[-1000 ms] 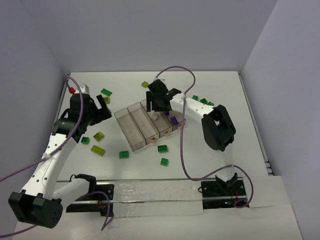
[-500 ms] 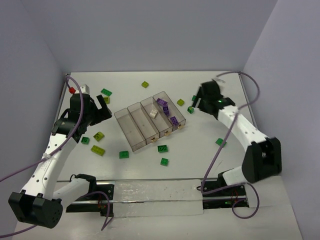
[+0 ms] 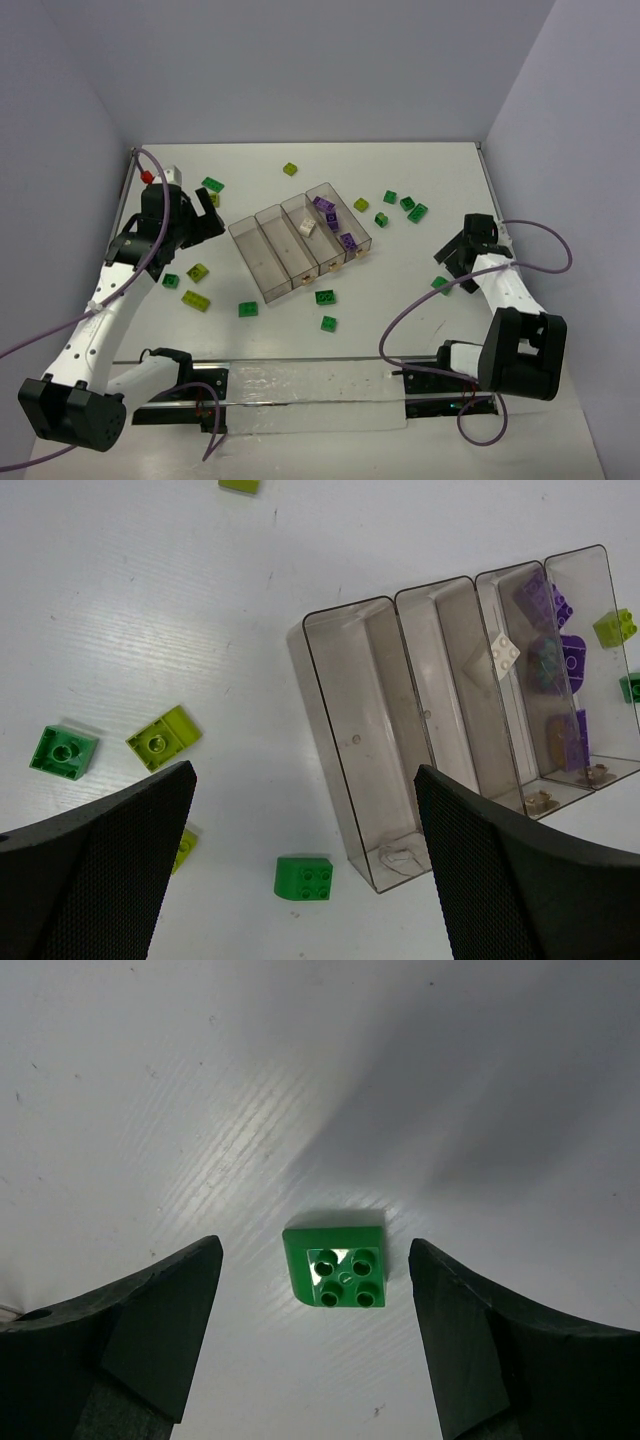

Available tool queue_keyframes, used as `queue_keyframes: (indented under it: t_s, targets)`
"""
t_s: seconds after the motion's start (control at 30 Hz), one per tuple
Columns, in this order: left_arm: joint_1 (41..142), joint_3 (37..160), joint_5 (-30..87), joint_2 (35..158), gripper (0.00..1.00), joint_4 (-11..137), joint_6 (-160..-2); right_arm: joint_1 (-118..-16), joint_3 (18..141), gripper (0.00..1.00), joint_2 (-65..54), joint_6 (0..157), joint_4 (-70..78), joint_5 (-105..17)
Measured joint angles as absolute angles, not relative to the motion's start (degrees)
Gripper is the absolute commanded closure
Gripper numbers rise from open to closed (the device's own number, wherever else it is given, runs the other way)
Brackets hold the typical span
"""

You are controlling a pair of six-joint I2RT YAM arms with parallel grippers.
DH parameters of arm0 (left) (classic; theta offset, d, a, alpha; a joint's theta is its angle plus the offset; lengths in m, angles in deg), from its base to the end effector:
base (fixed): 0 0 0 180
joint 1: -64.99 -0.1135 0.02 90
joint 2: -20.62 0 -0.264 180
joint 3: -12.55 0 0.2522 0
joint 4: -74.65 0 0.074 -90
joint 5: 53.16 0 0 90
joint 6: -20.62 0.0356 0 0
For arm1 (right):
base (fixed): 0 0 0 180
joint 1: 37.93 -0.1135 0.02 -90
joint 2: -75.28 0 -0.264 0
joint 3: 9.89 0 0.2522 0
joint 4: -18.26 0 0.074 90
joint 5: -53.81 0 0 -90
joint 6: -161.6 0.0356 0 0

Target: Sort the legos into containers by color

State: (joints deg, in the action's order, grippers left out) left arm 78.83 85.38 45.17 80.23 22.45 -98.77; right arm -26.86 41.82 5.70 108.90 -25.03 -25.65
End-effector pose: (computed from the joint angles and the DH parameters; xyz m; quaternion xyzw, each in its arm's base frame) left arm 0.2118 -0.0469 0.3302 -0.1528 0.8876 -0.0973 0.4235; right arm 0.2151 -0.0487 0.1880 0.4160 0.8704 -0.0304 0.2617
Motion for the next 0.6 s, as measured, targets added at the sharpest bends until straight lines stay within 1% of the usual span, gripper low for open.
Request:
queue_keyframes:
  t_s: [0.37,0.6]
  targets:
    - [78.83,85.38,44.19,80.25,0.01,22.56,-98.45,-25.90,41.95,0.15,-2.89,108.32,-19.77,-33.15]
    - [78.83,85.38,43.84,80.34,0.01,22.60,-98.06,-27.90,41.98,0.15,-3.52,105.06,-17.45,-35.61]
